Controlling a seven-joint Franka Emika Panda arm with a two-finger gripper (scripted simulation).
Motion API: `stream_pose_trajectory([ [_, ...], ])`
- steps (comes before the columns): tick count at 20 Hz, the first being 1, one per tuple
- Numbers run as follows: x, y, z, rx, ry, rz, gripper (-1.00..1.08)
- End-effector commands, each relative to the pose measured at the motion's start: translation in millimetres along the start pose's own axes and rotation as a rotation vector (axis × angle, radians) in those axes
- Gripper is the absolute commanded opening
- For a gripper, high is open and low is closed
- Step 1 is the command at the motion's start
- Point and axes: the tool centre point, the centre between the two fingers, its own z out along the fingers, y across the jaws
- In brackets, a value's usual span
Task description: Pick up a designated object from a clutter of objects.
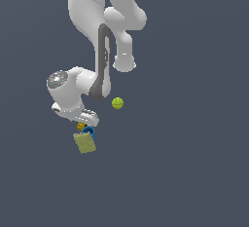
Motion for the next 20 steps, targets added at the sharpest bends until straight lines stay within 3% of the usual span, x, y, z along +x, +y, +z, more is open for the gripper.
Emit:
stream_pose_trajectory([
  [1, -0.6, 0.3, 12.9, 0.000, 0.000, 0.000, 1.00],
  [8, 0.3, 0.7, 27.3, 0.000, 0.000, 0.001, 1.00],
  [9, 0.3, 0.7, 27.3, 0.000, 0.000, 0.001, -1.00],
  [18, 0.3, 0.7, 27.3, 0.000, 0.000, 0.001, -1.00],
  [19, 21.0, 0.6, -2.7, -0.001, 0.060, -0.001, -1.00],
  [20, 20.9, 0.5, -2.9, -0.001, 0.060, -0.001, -1.00],
])
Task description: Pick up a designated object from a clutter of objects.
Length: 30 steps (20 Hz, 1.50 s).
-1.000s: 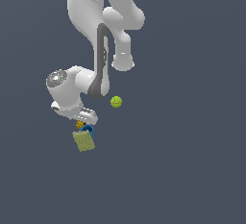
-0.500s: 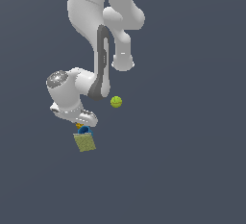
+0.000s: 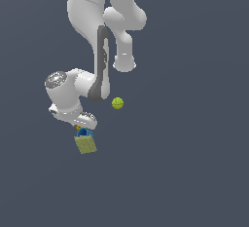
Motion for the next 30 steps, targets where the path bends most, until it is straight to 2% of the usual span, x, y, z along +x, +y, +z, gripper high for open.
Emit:
stream_pose_trajectory([
  [1, -0.8, -0.4, -0.4, 0.000, -0.001, 0.000, -1.00],
  [14, -24.3, -20.3, -41.3, 0.001, -0.007, 0.000, -1.00],
  [30, -86.0, -73.6, -155.3, -0.001, -0.024, 0.001, -1.00],
])
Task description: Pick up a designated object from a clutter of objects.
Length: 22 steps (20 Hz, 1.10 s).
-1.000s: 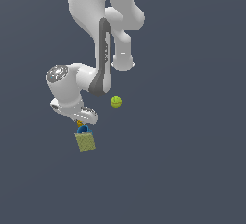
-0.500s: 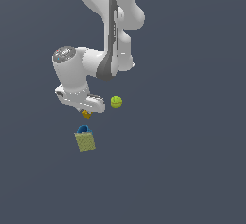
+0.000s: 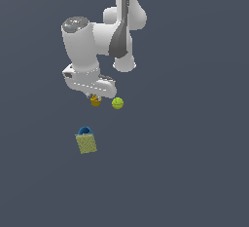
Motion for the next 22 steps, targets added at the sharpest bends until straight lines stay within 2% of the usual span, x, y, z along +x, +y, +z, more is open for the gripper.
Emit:
stream_pose_trajectory([
  [1, -10.7, -8.6, -19.1, -0.002, -0.002, 0.000, -1.00],
  [22, -99.7, -90.4, -194.6, -0.004, -0.027, 0.000, -1.00],
])
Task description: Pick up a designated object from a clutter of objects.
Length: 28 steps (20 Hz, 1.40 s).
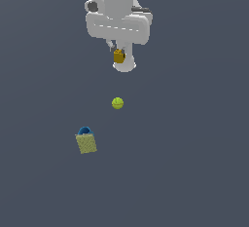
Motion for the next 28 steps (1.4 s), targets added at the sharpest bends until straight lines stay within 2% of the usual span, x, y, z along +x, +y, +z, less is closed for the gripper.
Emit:
stream_pose_trajectory([
  [1, -10.1, -9.0, -19.2, 0.000, -0.004, 0.000, -1.00],
  [8, -28.2, -28.1, -58.6, 0.002, -0.009, -0.001, -1.00],
  [14, -34.7, -36.3, -75.2, 0.004, -0.012, -0.001, -1.00],
  [28, -24.4, -37.9, -94.1, 0.004, -0.012, -0.001, -1.00],
])
